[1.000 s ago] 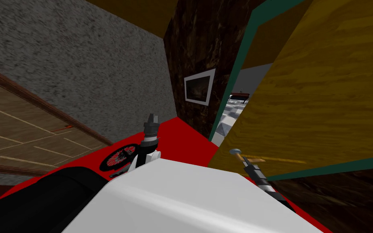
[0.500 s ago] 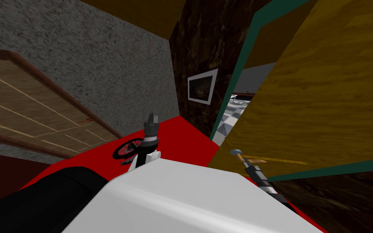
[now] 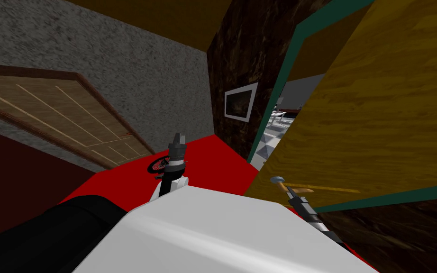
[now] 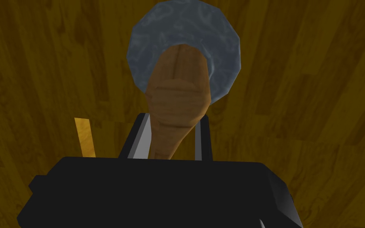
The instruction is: Pull the door open
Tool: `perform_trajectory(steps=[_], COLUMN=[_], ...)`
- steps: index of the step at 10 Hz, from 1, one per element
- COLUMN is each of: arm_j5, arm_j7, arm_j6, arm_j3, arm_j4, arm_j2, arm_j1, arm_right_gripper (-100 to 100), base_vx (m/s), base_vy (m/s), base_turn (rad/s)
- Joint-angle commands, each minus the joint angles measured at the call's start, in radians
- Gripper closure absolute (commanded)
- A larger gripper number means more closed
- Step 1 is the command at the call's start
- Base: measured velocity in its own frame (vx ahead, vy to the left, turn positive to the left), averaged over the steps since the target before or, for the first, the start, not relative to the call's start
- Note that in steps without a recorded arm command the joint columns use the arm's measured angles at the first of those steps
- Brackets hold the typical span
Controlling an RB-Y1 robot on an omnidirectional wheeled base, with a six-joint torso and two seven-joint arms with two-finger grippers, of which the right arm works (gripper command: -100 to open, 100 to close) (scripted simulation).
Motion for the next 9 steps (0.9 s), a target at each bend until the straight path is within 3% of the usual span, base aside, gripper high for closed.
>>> perform_trajectory(steps=[1,2,3,9], arm_j5=[-0.002,-0.002,-0.001,0.0], arm_j7=[-0.001,-0.003,-0.003,-0.01], arm_j6=[-0.013,-0.02,-0.009,-0.048], arm_j3=[-0.004,-0.003,-0.001,0.008], arm_j4=[0.002,0.007,-0.004,0.036], arm_j2=[-0.008,-0.01,-0.007,-0.017], arm_j1=[0.005,0.005,0.009,-0.001], arm_right_gripper=[100,100,100,100], base_vx=[-0.205,-0.2,-0.082,-0.177], base_vy=[-0.056,-0.039,-0.017,-0.064], base_turn=[0.118,0.111,0.022,0.15])
